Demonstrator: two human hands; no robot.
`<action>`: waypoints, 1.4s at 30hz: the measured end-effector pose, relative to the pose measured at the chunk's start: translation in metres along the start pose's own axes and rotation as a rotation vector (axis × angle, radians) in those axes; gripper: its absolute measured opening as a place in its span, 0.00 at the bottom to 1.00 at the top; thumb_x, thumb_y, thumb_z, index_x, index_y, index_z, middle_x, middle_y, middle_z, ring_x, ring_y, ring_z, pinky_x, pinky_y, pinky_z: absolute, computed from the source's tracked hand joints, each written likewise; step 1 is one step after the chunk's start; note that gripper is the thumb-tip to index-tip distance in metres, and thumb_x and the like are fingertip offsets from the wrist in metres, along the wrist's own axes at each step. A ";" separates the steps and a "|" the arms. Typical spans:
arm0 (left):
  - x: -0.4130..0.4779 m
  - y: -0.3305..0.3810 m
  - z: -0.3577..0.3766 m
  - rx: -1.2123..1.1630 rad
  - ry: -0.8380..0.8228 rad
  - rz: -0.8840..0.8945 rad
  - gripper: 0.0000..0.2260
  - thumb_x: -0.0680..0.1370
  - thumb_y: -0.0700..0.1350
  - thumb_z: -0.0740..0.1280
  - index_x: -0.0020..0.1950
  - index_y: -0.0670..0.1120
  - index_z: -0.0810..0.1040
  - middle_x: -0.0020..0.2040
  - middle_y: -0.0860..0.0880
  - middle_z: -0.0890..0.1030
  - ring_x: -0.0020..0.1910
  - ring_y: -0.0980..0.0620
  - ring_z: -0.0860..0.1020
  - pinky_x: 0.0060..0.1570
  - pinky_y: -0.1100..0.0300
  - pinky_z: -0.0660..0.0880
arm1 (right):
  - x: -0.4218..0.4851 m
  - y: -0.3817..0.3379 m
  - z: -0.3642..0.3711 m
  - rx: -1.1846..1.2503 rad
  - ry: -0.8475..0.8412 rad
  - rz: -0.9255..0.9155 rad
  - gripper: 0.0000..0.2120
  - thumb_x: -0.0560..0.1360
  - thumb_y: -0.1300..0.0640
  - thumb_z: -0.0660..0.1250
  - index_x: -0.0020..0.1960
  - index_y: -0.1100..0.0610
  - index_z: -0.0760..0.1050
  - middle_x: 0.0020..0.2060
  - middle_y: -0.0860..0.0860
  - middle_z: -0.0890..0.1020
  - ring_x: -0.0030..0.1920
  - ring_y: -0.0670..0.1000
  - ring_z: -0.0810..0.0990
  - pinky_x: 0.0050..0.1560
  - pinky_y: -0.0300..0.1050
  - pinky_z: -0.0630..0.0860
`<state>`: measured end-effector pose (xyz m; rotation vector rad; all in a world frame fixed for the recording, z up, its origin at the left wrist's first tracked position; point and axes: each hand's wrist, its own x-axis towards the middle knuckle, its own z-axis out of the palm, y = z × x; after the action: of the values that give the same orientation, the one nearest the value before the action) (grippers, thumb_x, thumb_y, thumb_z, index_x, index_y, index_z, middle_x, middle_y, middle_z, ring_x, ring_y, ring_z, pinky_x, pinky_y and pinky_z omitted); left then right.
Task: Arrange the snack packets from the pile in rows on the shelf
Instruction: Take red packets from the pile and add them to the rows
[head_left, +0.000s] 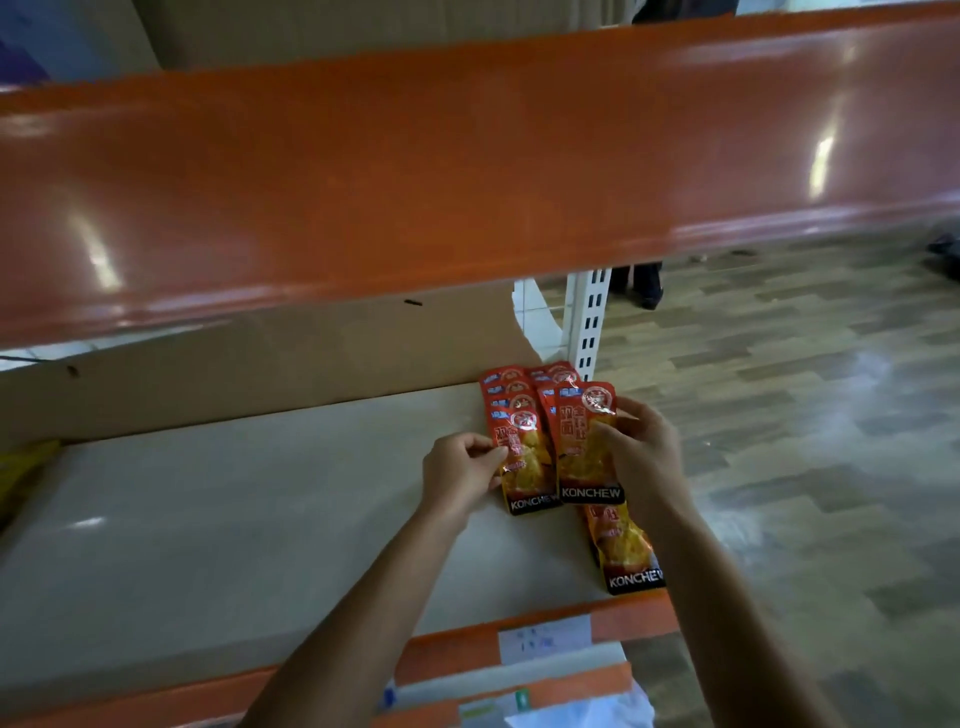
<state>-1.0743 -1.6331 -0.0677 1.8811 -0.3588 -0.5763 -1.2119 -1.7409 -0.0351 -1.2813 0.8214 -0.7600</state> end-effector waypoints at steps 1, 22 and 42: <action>-0.001 0.001 0.000 0.023 0.003 0.012 0.04 0.74 0.41 0.72 0.42 0.45 0.79 0.42 0.49 0.82 0.35 0.56 0.80 0.29 0.69 0.75 | 0.000 0.000 0.000 -0.003 -0.016 -0.003 0.13 0.76 0.68 0.63 0.54 0.53 0.76 0.44 0.55 0.84 0.41 0.54 0.84 0.39 0.50 0.81; -0.020 0.010 0.002 0.110 -0.032 0.279 0.14 0.76 0.55 0.68 0.52 0.47 0.81 0.48 0.53 0.83 0.46 0.58 0.81 0.46 0.63 0.78 | -0.004 0.011 0.016 -0.250 -0.032 -0.058 0.17 0.75 0.64 0.66 0.62 0.54 0.72 0.48 0.52 0.81 0.44 0.52 0.83 0.42 0.56 0.82; -0.027 -0.017 -0.007 0.046 -0.071 0.075 0.12 0.74 0.47 0.72 0.54 0.43 0.78 0.49 0.48 0.82 0.46 0.54 0.81 0.41 0.62 0.80 | -0.020 0.024 0.017 -0.962 -0.059 -0.426 0.14 0.76 0.62 0.64 0.61 0.61 0.77 0.59 0.56 0.79 0.62 0.55 0.74 0.64 0.49 0.68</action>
<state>-1.0935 -1.6073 -0.0757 1.8862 -0.4910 -0.5889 -1.2067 -1.7121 -0.0551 -2.3811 0.9089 -0.6570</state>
